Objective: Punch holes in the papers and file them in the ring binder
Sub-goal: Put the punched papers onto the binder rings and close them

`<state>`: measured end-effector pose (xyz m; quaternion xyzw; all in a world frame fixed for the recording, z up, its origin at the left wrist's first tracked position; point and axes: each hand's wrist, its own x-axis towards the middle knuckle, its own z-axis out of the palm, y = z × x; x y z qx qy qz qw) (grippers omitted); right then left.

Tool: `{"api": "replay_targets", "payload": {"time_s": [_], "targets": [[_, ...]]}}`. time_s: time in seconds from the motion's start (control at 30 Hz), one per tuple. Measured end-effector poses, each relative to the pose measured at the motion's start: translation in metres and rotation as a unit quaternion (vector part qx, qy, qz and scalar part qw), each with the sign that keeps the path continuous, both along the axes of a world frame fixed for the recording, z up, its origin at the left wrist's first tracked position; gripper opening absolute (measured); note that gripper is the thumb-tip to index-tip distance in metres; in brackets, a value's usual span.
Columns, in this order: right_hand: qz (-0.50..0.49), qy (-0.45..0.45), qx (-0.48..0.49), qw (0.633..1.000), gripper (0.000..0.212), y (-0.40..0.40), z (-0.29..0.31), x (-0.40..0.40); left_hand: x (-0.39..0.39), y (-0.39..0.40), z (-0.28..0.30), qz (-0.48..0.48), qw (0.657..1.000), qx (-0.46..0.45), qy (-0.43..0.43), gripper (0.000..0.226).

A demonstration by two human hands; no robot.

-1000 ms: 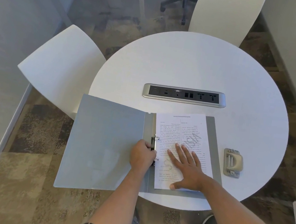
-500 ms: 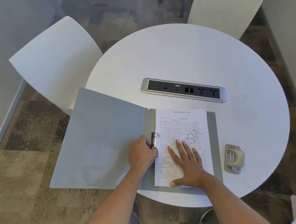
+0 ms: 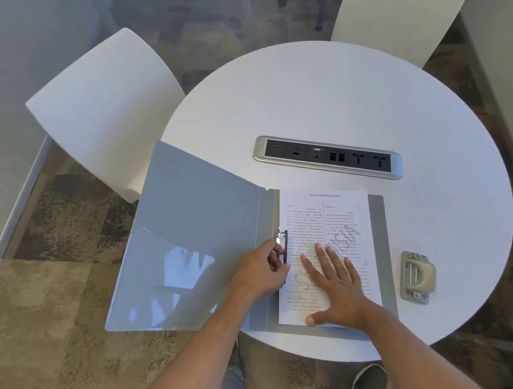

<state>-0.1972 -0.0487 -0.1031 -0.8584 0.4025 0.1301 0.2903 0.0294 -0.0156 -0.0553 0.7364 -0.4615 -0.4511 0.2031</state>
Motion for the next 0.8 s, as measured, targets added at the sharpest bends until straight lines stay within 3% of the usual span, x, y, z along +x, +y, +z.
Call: {"api": "replay_targets", "payload": {"time_s": [0.17,0.33,0.5,0.57,0.67,0.8], "targets": [[-0.003,-0.004,-0.002,1.000,0.128,-0.003,-0.004,-0.005,0.007,0.009,-0.007,-0.016,1.000,-0.010,0.019,0.032],[-0.011,-0.001,0.000,1.000,0.131,0.001,-0.007,-0.001,-0.002,0.016,-0.006,-0.047,0.997,-0.028,-0.051,0.043],[-0.032,0.041,-0.034,0.998,0.151,0.007,0.004,0.008,-0.012,0.016,-0.002,-0.097,0.986,-0.032,-0.130,0.020],[-0.003,0.067,-0.070,0.995,0.154,0.008,0.011,0.025,-0.010,0.017,0.000,-0.124,0.980,-0.035,-0.151,0.022],[0.087,0.094,-0.100,0.987,0.146,0.008,0.020,0.044,-0.005,0.020,0.003,-0.147,0.970,-0.032,-0.193,0.024],[0.098,0.102,-0.069,0.988,0.126,-0.001,0.032,0.046,-0.001,0.025,0.011,-0.119,0.972,-0.021,-0.203,0.022]]}}
